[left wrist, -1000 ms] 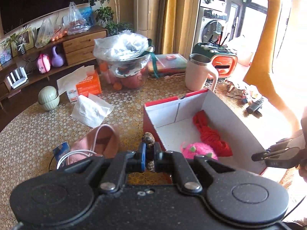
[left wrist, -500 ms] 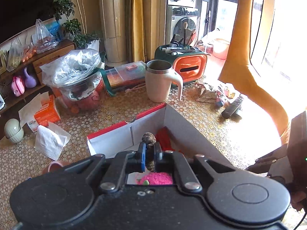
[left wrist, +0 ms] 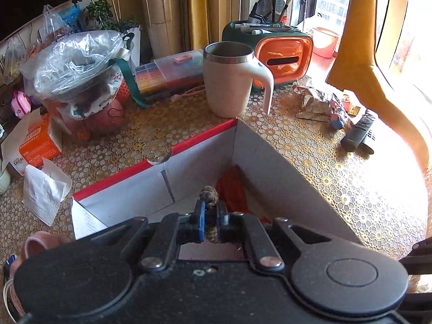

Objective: Organize objects
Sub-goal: 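Carry the brown bracelet with the left gripper into the shoebox, then open the left gripper to release the bracelet in the box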

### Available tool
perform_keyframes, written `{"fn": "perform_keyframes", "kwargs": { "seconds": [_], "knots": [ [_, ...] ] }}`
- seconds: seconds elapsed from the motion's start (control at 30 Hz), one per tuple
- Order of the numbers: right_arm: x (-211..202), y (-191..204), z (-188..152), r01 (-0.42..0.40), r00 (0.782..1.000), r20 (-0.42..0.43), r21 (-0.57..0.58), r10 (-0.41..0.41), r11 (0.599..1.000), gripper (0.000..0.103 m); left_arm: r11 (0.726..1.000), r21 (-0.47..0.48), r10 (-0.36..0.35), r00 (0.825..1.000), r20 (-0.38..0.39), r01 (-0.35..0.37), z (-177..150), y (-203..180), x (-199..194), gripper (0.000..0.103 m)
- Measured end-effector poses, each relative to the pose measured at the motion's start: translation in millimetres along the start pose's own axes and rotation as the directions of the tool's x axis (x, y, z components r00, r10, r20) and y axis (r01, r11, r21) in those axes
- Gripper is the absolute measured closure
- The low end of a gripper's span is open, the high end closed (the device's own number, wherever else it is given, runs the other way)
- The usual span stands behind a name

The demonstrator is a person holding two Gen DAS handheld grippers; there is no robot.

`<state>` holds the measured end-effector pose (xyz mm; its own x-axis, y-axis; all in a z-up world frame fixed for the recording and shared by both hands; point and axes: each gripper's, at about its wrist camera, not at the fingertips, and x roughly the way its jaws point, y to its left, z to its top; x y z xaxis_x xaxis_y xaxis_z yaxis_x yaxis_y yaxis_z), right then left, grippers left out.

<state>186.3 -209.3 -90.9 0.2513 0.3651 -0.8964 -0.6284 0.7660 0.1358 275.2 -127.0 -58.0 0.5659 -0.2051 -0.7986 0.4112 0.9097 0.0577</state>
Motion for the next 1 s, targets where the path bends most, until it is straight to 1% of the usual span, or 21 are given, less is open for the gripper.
{"fn": "perform_keyframes", "kwargs": {
  "seconds": [0.07,0.1,0.2,0.33,0.5,0.53,0.7,0.87,1.0],
  "knots": [
    [0,0,0,-0.001,1.000,0.000,-0.001,0.001,1.000,0.098,1.000,0.011,0.011,1.000,-0.025,-0.011,-1,-2,9,0.097],
    [0,0,0,-0.002,1.000,0.000,-0.003,0.002,1.000,0.098,1.000,0.015,0.028,0.999,-0.047,-0.027,-2,-3,16,0.097],
    [0,0,0,-0.002,1.000,0.001,-0.005,0.002,1.000,0.098,0.999,0.015,0.050,0.993,-0.109,-0.049,-5,-1,32,0.097],
    [0,1,0,-0.003,1.000,-0.001,-0.006,0.003,1.000,0.098,0.998,0.025,0.066,0.985,-0.159,-0.062,-9,-1,46,0.096],
    [0,1,0,-0.004,1.000,-0.003,-0.007,0.004,1.000,0.098,0.996,0.028,0.085,0.973,-0.214,-0.081,-12,1,56,0.088],
    [0,1,0,-0.004,1.000,-0.003,-0.008,0.004,1.000,0.098,0.996,0.031,0.089,0.971,-0.220,-0.085,-13,1,58,0.086],
    [0,1,1,-0.005,1.000,-0.004,-0.006,0.005,1.000,0.098,0.996,0.035,0.089,0.970,-0.226,-0.083,-14,1,57,0.082],
    [-1,0,0,-0.006,1.000,-0.004,-0.007,0.006,1.000,0.098,0.998,0.026,0.069,0.977,-0.204,-0.066,-14,2,44,0.072],
    [-1,0,0,-0.007,1.000,-0.005,-0.006,0.007,1.000,0.098,0.999,0.015,0.046,0.983,-0.177,-0.044,-15,4,27,0.069]
  ]
}}
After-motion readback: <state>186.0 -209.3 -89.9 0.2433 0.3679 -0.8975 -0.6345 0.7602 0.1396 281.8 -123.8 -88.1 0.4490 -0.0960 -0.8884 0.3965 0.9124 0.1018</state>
